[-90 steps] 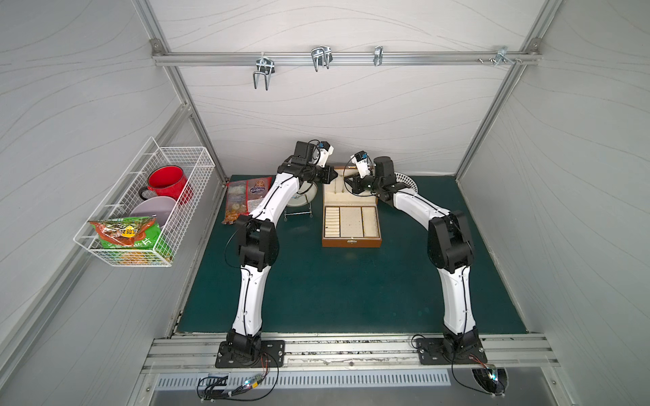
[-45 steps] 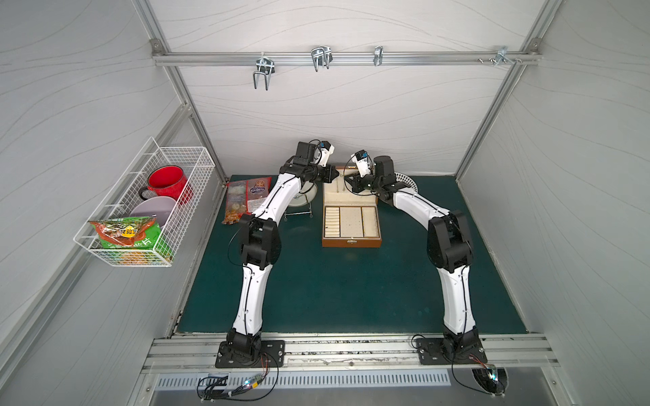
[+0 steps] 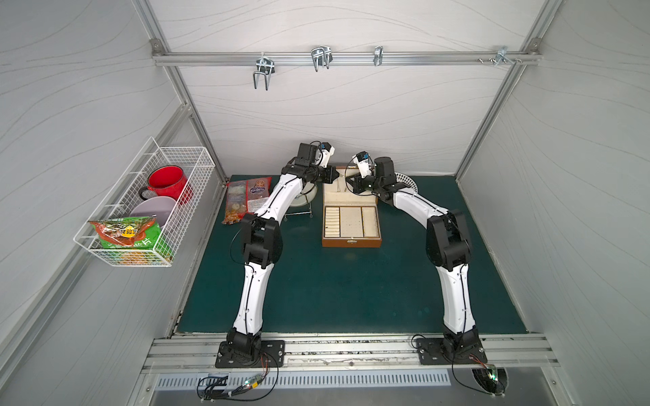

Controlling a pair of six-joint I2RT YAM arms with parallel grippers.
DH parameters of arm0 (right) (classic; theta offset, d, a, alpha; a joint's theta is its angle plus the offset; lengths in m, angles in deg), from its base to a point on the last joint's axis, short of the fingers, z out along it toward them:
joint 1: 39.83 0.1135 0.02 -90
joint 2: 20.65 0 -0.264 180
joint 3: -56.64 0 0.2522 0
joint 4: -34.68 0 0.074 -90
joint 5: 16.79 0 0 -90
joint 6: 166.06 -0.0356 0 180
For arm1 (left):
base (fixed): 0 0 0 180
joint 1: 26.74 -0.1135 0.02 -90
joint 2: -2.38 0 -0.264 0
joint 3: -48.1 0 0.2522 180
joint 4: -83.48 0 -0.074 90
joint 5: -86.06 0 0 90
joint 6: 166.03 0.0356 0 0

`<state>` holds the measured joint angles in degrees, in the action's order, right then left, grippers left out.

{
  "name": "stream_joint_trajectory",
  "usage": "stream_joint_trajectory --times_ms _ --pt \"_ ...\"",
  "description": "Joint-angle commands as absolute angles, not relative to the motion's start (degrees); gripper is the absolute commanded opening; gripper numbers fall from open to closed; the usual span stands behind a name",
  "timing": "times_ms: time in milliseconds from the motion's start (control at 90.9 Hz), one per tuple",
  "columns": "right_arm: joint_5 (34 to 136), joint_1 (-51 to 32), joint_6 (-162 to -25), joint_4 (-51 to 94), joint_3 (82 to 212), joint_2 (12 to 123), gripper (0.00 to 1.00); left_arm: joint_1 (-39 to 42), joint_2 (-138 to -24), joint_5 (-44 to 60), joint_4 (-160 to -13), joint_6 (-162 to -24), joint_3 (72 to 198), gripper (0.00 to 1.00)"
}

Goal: Put jewelry chain into jewelry box
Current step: Hang the necklace on the jewelry box clasp.

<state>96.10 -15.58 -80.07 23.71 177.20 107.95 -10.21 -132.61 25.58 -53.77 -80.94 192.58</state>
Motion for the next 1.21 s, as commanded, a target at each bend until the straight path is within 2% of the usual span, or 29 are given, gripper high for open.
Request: stream_joint_trajectory --times_ms 0,1200 --pt "96.50 -15.90 -80.97 22.68 178.94 109.31 0.00 -10.47 -134.20 24.51 -56.22 -81.32 195.63 0.00" --pt "104.67 -15.64 -86.99 26.65 174.35 102.53 0.00 -10.92 -133.24 24.96 -54.53 -81.06 194.49 0.00"
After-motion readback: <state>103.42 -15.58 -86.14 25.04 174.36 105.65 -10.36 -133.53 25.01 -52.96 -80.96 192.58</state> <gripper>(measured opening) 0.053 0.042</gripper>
